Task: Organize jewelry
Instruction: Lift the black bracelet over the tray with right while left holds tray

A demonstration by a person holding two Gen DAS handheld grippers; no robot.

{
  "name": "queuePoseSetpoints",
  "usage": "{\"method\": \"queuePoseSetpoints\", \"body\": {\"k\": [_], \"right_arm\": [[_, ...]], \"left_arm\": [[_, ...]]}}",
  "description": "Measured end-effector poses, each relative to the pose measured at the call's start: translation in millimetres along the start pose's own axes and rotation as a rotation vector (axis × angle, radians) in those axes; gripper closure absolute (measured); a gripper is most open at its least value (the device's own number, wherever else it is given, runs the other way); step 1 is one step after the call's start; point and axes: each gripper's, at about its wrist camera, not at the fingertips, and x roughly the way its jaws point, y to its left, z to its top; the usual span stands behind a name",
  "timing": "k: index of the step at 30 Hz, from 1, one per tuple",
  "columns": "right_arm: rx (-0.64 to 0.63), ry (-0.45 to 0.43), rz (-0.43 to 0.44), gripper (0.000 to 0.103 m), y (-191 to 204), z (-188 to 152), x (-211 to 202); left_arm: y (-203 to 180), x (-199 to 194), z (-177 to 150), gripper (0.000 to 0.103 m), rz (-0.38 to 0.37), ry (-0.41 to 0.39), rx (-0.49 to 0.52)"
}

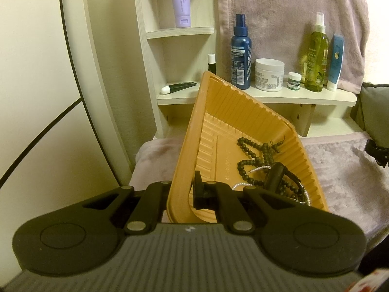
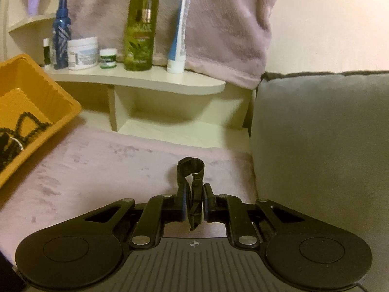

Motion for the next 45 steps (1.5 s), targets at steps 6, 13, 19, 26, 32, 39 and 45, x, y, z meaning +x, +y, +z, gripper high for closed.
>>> {"method": "queuePoseSetpoints", "body": {"k": [6,13,19,26,32,39,45], "right_arm": [[-0.014,-0.03,0.042,0.09,11,9,-19],[-0.041,-0.07,0.116,0.09,33,26,-36],[-0.055,-0.101,0.184,0.09,52,43,-46],[-0.07,-0.12,0.258,0.09,76,60,-50],[-0.098,-0.128,0.32,0.09,97,70,-54],[-0.12,-0.135,0.391,0.09,121,81,-57],[-0.133,-0.126,0.452,0.09,142,90,-57]], "left_arm": [[-1,0,0,0.098,0.0,0.0,0.0],[-2,-1,0,0.098,-0.002,-0.001,-0.002],[-1,-1,0,0.098,-0.002,-0.001,-0.003],[-2,-2,0,0.098,-0.003,-0.002,-0.003],[-2,-2,0,0.098,-0.005,-0.002,-0.006],[-2,-2,0,0.098,-0.006,-0.002,-0.007],[-2,-2,0,0.098,-0.008,-0.002,-0.009]]}}
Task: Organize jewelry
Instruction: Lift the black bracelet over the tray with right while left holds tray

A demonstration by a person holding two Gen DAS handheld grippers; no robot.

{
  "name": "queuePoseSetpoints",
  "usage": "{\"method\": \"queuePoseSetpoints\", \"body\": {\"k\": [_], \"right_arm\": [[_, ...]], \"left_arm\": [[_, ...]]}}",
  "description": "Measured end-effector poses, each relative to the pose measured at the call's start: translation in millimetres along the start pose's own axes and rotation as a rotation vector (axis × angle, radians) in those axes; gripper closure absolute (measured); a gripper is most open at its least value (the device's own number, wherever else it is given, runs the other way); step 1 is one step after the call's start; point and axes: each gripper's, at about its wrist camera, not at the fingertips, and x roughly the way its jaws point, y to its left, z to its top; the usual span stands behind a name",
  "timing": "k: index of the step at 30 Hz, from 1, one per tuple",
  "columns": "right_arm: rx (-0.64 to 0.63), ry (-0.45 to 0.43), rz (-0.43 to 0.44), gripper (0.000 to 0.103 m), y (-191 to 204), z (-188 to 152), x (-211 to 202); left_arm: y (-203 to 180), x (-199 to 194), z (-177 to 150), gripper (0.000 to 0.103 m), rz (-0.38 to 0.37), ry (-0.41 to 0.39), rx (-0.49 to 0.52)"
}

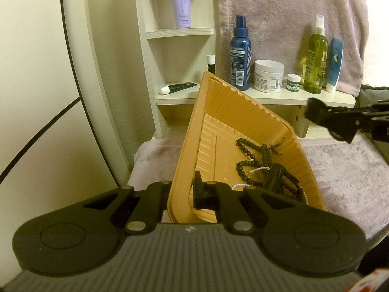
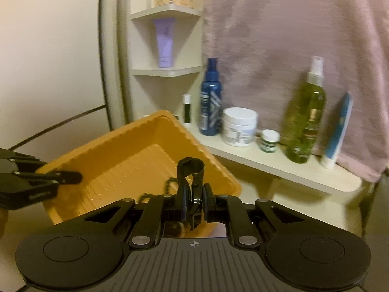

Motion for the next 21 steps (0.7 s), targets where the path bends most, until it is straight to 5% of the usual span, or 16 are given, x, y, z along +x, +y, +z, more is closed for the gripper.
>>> {"method": "queuePoseSetpoints", "body": {"k": [21], "right_arm": [[0.07,0.12,0.145,0.09,34,-2,48]], "left_arm": [[2,1,1,0.098,-0.009,0.001,-0.007]]}}
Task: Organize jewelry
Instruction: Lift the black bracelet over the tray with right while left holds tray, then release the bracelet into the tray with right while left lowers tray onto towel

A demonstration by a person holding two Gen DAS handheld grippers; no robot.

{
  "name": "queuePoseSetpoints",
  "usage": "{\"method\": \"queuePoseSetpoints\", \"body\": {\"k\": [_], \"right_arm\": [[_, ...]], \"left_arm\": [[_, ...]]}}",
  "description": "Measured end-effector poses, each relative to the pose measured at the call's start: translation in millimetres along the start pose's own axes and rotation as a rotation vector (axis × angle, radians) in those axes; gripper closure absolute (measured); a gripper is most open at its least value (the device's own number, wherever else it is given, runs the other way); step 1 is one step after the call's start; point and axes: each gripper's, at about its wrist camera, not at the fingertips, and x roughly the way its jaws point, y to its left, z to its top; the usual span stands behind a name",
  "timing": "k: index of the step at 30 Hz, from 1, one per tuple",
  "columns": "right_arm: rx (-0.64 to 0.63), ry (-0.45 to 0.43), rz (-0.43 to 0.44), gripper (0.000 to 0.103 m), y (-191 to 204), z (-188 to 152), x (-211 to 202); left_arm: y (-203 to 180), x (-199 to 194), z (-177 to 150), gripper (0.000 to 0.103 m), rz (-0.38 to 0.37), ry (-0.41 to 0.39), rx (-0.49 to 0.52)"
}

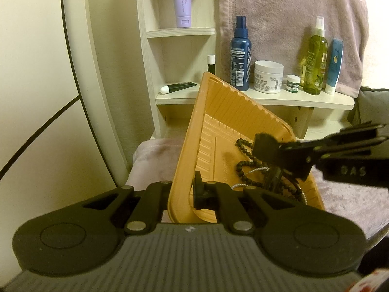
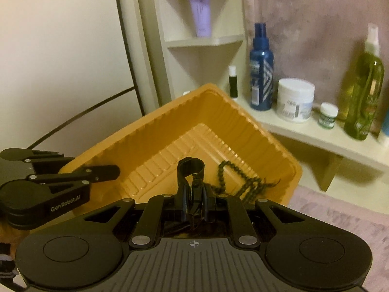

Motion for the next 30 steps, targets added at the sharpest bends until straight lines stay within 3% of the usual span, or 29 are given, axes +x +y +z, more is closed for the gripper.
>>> {"method": "queuePoseSetpoints", "body": {"k": [10,23,26,28,30], "right_arm": [[0.032,0.076,0.04,0.09,3,-10,18],[0.03,0.112,0.046,0.09,7,-14,25],[0.026,0.119,0.046,0.09,8,-16,25],[0.022,0.125,0.041,0.09,8,-16,25],[0.035,0.13,0.037,0.089,8,-18,26]], "left_arm": [[3,1,-2,0.098,-0.008,0.007,-0.011],[20,6,-9,0.092,-0.028,0.036,-0.066],[23,6,-12,0.09,-0.034,0.047,-0.076],[25,4,-14,0.077,-0.025,0.038,-0.083],[29,2,-15,0.076,-0.017,0.035,-0.087]]}}
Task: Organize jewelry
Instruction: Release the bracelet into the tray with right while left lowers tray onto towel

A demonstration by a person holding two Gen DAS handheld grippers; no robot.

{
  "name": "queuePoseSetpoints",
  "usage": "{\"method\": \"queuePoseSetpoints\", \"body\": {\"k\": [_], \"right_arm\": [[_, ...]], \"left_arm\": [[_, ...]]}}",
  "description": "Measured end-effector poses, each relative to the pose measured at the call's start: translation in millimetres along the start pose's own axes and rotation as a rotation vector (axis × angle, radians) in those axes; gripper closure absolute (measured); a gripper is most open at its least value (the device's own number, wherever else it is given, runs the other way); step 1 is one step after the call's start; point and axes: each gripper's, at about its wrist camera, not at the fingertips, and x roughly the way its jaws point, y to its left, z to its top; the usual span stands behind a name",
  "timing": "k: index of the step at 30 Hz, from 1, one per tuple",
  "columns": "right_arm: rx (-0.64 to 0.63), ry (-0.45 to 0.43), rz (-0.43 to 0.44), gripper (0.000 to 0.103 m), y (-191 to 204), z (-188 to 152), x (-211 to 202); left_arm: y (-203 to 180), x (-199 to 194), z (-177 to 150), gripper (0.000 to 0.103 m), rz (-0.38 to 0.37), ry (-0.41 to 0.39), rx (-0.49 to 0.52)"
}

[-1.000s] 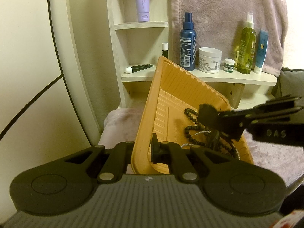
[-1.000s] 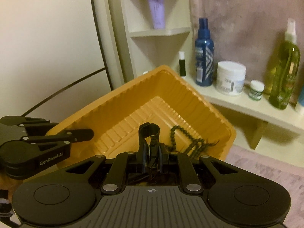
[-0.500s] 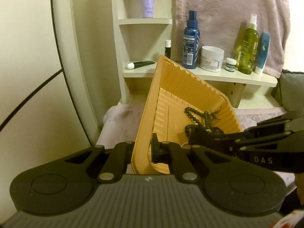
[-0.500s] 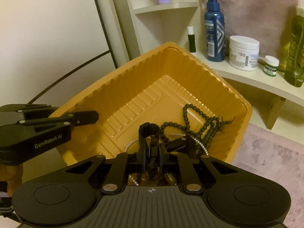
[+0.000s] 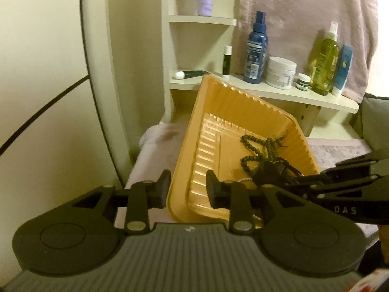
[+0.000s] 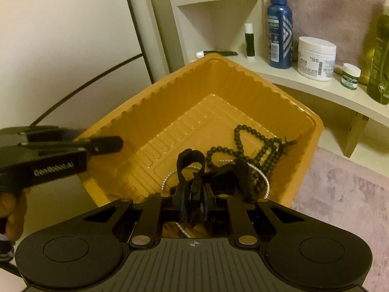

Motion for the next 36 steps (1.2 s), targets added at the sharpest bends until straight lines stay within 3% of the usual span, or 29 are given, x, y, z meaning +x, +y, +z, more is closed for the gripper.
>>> {"method": "queuePoseSetpoints", "body": {"k": [13,15,17,20,24,31,36], "right_arm": [[-0.009,-0.039,-0.008,0.088,7,3,-9],[0.003,-0.048,-0.019,0.076,5,3,-14],[0.029,-0.061,-0.03,0.042,2,0,-21],[0.086,-0.083,-0.037,0.035,-9,-4,-33],[0.166,-0.096,-0.067,0.029,-23,-11,-50],[0.31,-0.088,-0.126,0.019,-43,-31,-83],[0.411,-0.08,-0.174,0.018,-52,-47,-109]], "left_arm": [[17,-10,-5,0.076,0.015,-0.016,-0.027],[17,-13,-6,0.075,0.016,-0.021,-0.026],[18,-16,-6,0.074,0.015,-0.025,-0.024],[17,-20,-6,0.071,0.017,-0.028,-0.02],[13,-26,-7,0.055,0.01,-0.03,-0.009],[4,-38,-11,0.011,-0.031,-0.04,-0.016],[-4,-49,-11,0.001,-0.063,-0.042,-0.032]]}}
